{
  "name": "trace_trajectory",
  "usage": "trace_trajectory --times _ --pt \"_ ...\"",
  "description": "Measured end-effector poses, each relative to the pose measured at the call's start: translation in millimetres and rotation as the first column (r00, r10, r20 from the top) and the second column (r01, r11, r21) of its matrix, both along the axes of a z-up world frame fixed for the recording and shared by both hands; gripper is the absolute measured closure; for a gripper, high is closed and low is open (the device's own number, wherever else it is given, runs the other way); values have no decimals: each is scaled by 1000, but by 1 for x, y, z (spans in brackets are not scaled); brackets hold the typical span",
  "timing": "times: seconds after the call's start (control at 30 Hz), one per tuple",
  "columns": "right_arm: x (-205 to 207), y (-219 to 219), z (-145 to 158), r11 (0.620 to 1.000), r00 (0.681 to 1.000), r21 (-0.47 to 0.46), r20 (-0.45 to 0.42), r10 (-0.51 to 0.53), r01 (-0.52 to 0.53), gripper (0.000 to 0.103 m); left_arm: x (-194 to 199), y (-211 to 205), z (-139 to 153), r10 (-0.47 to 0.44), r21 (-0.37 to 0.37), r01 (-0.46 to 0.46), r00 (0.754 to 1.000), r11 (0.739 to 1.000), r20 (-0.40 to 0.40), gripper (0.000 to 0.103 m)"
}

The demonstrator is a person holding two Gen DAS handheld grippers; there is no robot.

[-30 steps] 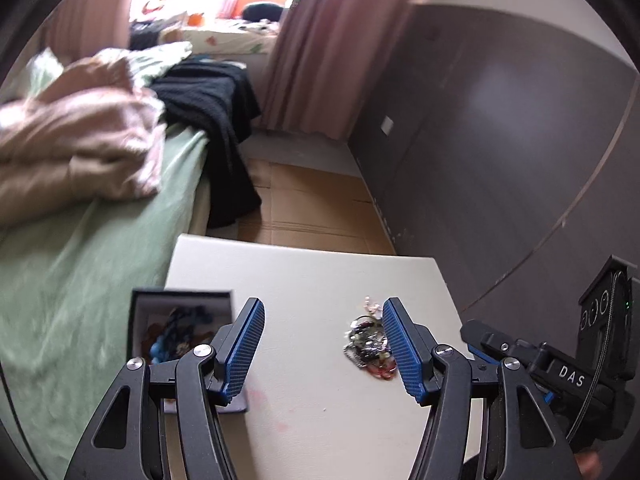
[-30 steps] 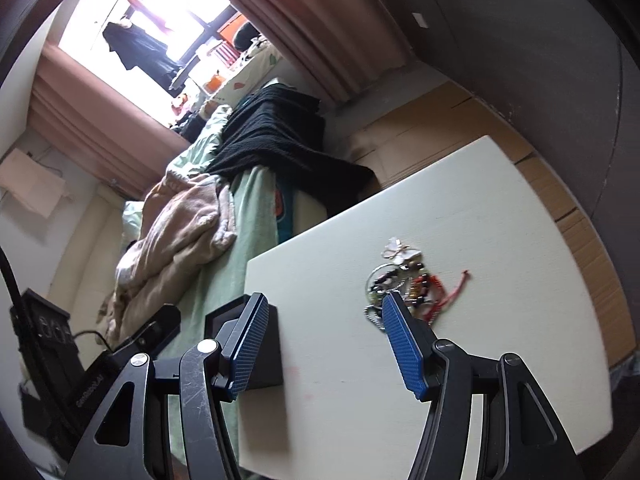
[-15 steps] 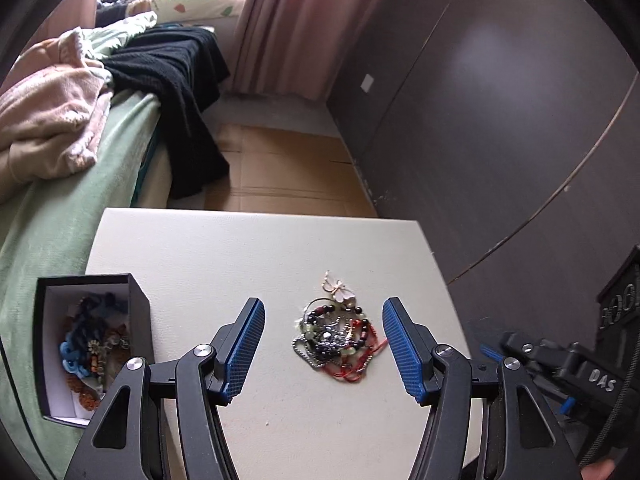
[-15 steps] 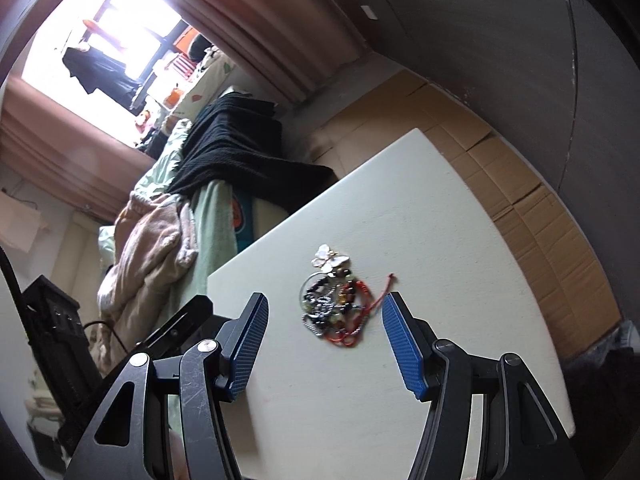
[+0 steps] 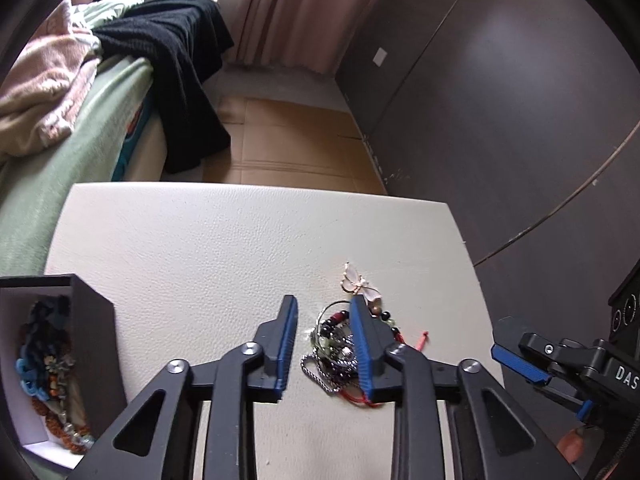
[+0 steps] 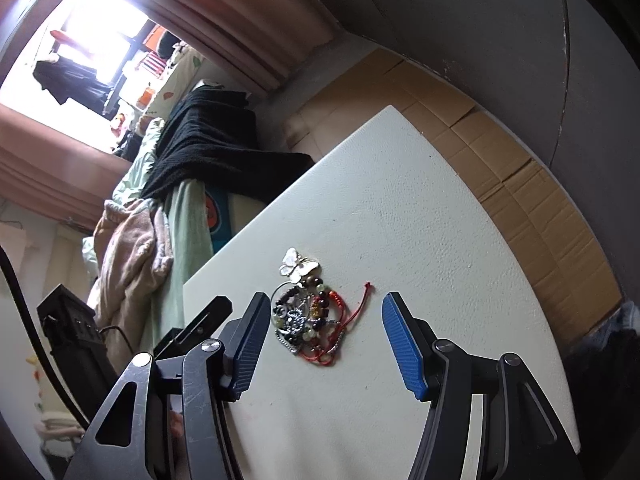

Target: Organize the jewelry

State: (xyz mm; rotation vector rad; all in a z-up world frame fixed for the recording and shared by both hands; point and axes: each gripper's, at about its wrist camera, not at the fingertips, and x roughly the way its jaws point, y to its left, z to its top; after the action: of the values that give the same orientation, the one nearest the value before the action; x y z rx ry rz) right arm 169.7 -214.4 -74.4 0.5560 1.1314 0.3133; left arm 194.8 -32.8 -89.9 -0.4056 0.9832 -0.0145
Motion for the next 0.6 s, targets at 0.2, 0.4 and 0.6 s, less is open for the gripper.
trace_trajectory --times 0.2,0.4,0.6 --pt "4 8 -9 1000 1000 -3 -25 -2 2 43 7 -1 -19 1 -19 -2 999 1000 -32 83" --pt "4 15 -13 1000 999 -27 -32 9 -10 43 10 -2 -33 7 -23 -9 998 1000 -56 87" --pt "5 15 -15 999 999 -38 -40 1 -2 43 10 -1 -37 9 -38 -11 998 999 -54 100"
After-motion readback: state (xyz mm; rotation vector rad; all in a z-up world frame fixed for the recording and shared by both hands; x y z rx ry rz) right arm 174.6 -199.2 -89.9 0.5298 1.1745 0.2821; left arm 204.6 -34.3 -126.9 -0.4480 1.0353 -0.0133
